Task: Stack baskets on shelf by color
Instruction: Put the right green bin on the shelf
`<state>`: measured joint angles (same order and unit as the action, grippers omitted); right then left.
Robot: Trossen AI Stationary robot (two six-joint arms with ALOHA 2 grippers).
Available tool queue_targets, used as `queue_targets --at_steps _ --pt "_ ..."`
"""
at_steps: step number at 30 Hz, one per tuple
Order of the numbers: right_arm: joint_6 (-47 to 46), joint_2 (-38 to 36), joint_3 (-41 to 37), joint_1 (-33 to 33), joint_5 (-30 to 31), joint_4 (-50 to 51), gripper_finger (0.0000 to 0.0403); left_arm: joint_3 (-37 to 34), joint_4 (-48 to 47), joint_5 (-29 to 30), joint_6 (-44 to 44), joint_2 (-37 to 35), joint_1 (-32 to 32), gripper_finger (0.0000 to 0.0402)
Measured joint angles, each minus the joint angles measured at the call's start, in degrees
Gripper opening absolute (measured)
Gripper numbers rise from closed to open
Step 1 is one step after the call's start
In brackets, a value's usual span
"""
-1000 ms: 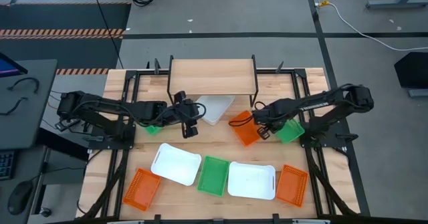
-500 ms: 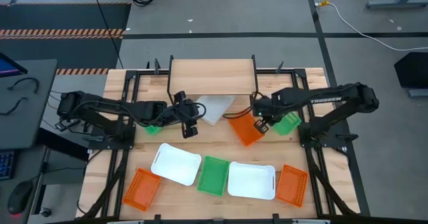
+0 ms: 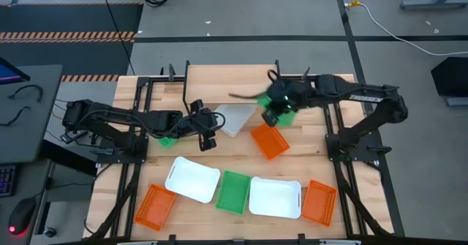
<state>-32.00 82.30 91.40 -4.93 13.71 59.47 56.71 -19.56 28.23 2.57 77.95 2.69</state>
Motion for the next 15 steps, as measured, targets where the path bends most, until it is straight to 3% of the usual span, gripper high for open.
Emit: queue_targets --at_steps 8,15 --pt "6.7 10.4 7.2 -10.4 -2.3 -1.8 0.0003 0.0 -0.2 0.4 -0.2 0.0 0.0 0.0172" --pt "5.2 16.3 7.7 -20.6 -11.4 -3.8 0.0003 0.0 -2.3 0.6 -0.2 0.0 0.0 0.0172"
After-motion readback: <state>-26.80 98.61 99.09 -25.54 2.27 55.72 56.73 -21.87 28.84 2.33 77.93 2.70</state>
